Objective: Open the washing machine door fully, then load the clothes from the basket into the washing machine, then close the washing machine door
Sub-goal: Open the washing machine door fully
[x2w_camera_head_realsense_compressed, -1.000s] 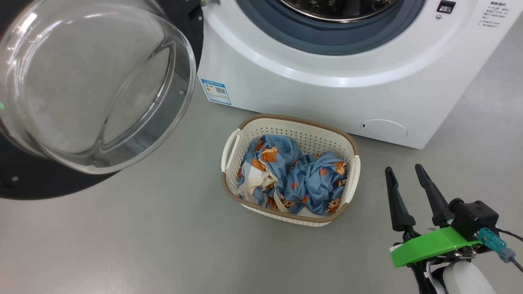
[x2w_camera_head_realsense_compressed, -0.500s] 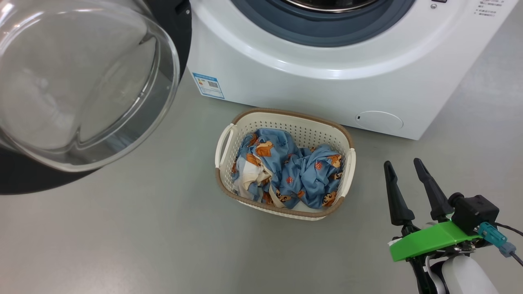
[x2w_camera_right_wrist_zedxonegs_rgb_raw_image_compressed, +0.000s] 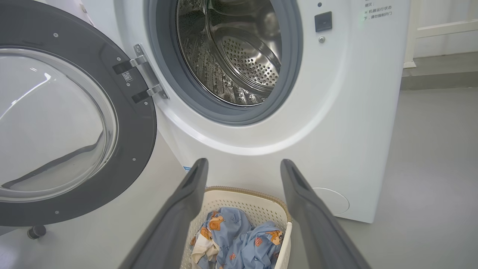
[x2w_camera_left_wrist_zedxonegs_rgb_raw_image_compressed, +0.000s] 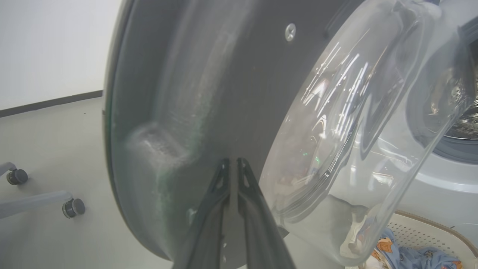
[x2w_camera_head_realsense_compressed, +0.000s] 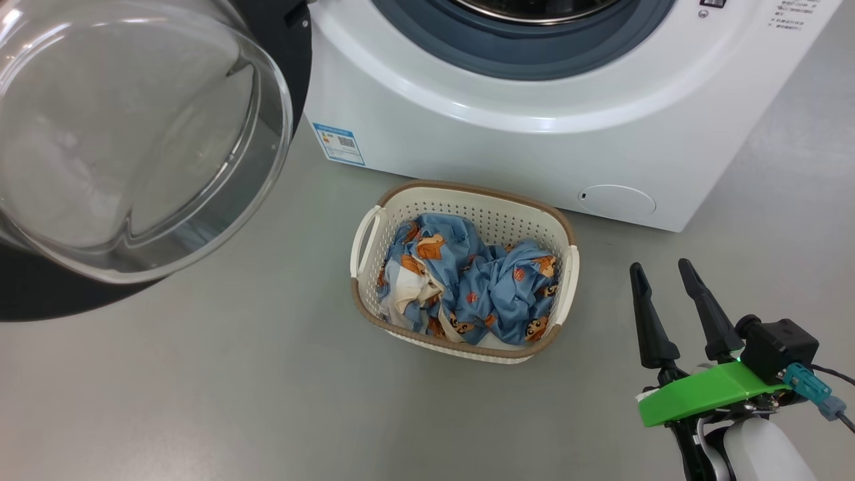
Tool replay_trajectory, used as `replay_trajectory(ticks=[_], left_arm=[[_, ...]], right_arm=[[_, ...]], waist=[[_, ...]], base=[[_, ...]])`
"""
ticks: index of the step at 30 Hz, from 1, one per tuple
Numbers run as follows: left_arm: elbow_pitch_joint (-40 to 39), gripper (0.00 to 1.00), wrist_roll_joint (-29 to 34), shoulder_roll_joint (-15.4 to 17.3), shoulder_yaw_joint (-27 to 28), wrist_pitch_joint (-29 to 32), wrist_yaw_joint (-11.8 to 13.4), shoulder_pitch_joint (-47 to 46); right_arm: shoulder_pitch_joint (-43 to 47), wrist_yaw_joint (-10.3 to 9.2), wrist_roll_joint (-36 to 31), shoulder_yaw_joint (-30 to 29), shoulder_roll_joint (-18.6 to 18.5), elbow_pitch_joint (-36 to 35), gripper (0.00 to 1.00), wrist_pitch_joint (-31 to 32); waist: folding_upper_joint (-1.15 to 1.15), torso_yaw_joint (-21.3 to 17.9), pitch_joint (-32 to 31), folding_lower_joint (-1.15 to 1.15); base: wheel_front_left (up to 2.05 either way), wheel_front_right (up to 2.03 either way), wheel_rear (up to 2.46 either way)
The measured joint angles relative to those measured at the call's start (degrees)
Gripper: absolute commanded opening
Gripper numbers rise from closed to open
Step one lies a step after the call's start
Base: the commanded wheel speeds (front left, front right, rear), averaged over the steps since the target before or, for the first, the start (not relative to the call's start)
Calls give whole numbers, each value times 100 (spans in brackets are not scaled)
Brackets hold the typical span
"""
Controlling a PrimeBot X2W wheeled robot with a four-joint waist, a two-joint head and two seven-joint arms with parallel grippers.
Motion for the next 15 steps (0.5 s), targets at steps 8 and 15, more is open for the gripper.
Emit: replay_trajectory(ticks=[8,15], left_arm=[[-69,0,-224,38,-421,-127,3,2],[-401,0,-464,133,-644,-243,8,140]], right_arm=[[1,0,43,2,1,9,100,0],[18,0,60,2,1,13,100,0]], waist=[[0,42,-110,0],[0,65,-239,0]], base=[[0,0,0],[0,0,0]])
